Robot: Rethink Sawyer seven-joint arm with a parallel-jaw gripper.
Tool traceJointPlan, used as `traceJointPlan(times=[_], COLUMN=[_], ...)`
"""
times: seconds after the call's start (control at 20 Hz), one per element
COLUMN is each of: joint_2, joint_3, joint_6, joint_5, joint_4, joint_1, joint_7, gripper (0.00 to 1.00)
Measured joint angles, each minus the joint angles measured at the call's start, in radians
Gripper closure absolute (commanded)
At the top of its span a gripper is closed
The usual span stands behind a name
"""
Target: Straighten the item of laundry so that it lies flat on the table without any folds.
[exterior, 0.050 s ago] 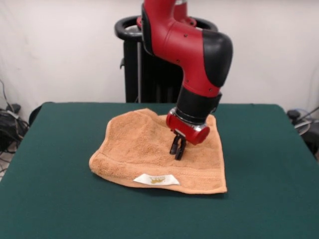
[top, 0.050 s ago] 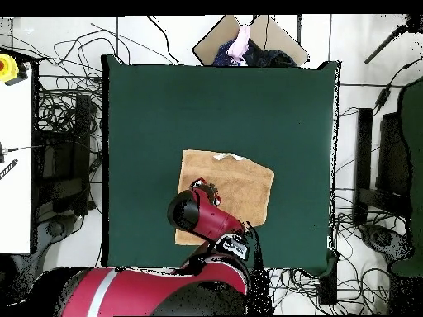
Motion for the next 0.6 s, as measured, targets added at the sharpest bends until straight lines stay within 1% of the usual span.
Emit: traceJointPlan(times=[0.6], joint_2=[-0.003], joint_3=[0.011], joint_6=[0.001], joint_5=[-0.001], joint_4=[0.0], joint_1=[-0.018], joint_7=[0.0], gripper=[1.0])
